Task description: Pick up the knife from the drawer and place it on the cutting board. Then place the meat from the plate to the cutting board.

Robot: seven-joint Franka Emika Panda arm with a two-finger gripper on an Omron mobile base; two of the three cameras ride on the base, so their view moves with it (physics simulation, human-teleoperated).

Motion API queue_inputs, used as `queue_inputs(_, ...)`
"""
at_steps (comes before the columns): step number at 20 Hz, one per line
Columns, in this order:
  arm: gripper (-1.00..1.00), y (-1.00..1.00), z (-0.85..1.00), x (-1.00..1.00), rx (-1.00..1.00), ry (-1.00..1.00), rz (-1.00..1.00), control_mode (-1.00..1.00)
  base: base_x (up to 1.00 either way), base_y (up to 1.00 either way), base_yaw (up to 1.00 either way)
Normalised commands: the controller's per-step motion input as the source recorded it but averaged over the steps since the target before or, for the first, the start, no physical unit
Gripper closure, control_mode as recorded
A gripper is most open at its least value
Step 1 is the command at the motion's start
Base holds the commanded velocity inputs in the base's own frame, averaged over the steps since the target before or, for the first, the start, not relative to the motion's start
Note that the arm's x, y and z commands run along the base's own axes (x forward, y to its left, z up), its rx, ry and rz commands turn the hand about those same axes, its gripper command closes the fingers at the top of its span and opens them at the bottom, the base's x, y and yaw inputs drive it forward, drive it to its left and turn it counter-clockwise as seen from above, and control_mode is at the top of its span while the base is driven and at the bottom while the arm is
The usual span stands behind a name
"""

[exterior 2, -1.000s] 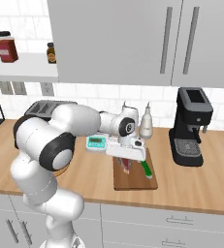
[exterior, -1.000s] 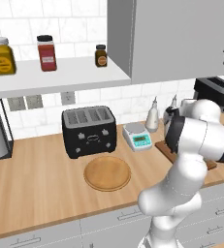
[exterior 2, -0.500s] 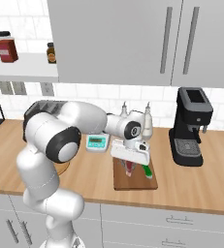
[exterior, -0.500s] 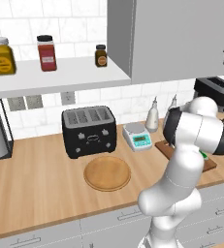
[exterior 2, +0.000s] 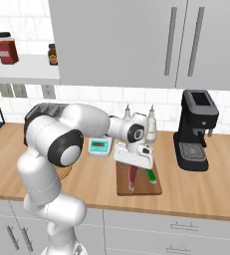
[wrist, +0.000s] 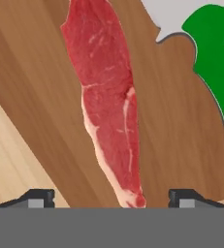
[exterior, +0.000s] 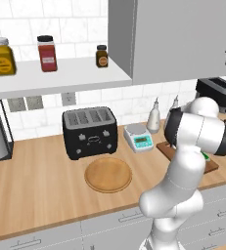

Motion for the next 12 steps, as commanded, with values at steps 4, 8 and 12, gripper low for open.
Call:
queue_inputs(4, -1.00, 0.48, 0.08, -0.21, -0.07, 0.00, 0.00, -1.00, 0.00, 0.00, 0.00)
queue_inputs(8, -1.00, 1.00, 0.23, -0.73, -0.24, -0.04, 0.09, -1.00, 0.00, 0.00, 0.00)
queue_inputs(12, -1.00, 0.97, 0.54, -0.80, -0.19, -0.12, 0.10, -1.00, 0.00, 0.00, 0.00)
